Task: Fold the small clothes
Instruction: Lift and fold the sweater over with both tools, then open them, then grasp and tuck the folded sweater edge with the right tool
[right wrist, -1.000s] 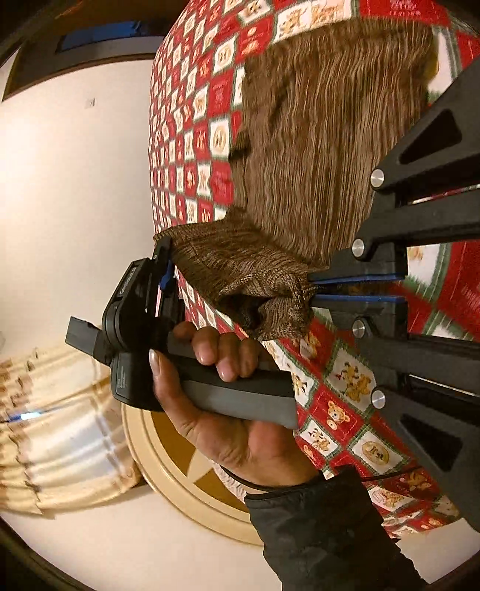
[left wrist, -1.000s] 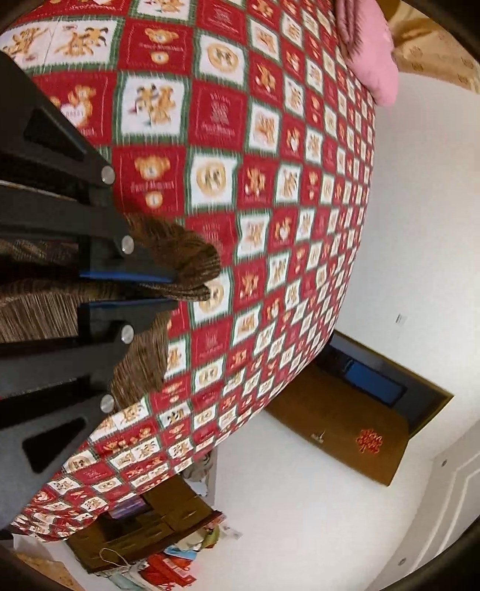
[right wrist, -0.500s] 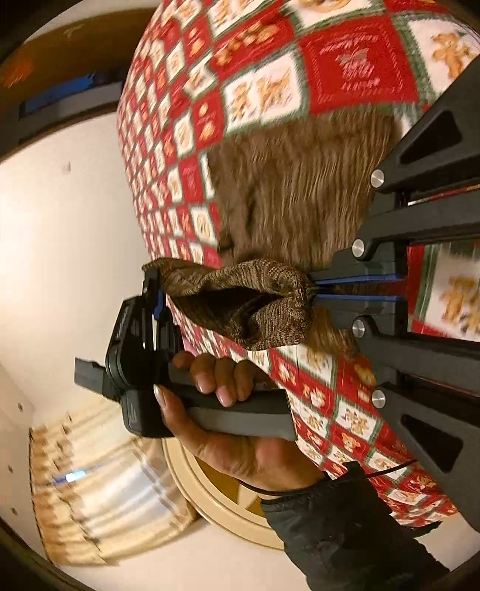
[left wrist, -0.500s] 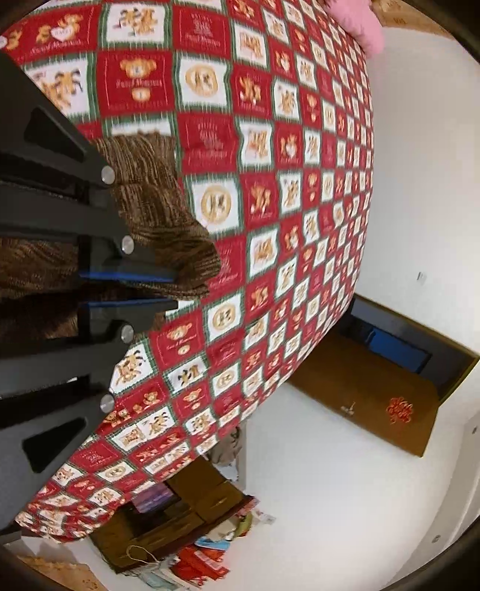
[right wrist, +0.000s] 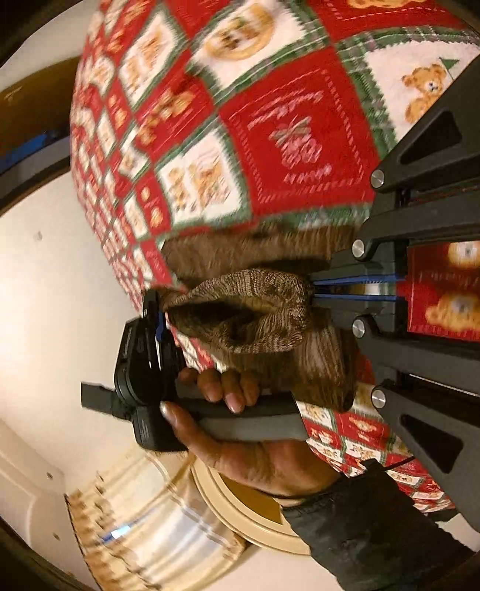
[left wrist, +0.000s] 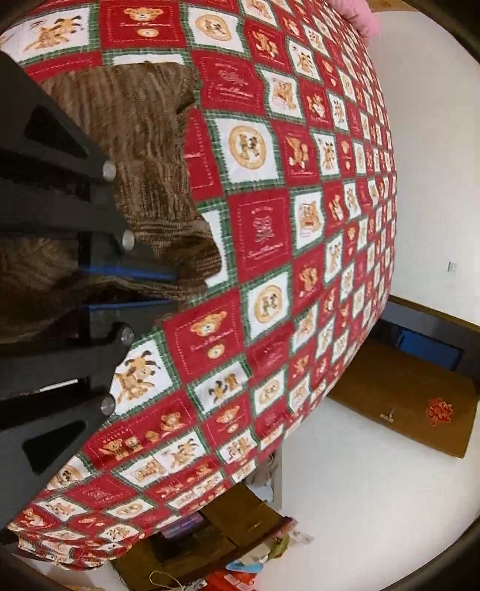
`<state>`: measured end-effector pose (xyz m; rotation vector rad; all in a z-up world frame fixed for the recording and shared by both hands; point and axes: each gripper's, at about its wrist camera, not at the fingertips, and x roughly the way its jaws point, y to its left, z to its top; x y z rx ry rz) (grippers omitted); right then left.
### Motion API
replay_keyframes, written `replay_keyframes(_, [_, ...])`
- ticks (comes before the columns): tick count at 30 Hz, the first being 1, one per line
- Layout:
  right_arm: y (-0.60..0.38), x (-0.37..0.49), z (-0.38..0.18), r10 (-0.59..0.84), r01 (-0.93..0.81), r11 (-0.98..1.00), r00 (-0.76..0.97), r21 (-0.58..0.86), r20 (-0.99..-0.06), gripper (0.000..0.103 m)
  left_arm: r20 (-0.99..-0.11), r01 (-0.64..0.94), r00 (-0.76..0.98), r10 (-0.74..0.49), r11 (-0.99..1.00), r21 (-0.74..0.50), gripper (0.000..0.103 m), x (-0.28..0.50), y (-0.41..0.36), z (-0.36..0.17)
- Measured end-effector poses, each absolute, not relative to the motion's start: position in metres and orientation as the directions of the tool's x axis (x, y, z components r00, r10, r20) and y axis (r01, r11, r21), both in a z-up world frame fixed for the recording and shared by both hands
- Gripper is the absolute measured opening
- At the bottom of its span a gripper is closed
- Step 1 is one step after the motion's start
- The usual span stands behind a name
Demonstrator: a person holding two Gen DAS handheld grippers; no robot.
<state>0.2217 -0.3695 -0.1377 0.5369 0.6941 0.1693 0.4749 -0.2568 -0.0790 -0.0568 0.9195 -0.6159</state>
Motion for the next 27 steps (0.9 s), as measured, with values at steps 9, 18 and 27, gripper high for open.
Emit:
replay_keyframes(9, [-0.39, 0.206, -0.143, 0.288, 0.073, 0.828, 0.796, 0.556, -0.532, 0.001, -0.658, 0.535, 0.589, -0.469, 0.837, -0.117, 0.083, 0.407, -0.204, -0.057])
replay_keyframes(18, [-0.369, 0.242, -0.105, 0.285, 0.016, 0.876, 0.788, 0.482, -0.545, 0.068, -0.719, 0.389, 0.598, -0.354, 0.912, -0.125, 0.086, 0.379, -0.119, -0.114])
replay_keyframes(27, [-0.364, 0.257, -0.122, 0.28, 0.054, 0.901, 0.688, 0.431, -0.67, 0.002, -0.715, 0.357, 0.574, -0.399, 0.908, -0.221, 0.096, 0.367, -0.113, -0.131])
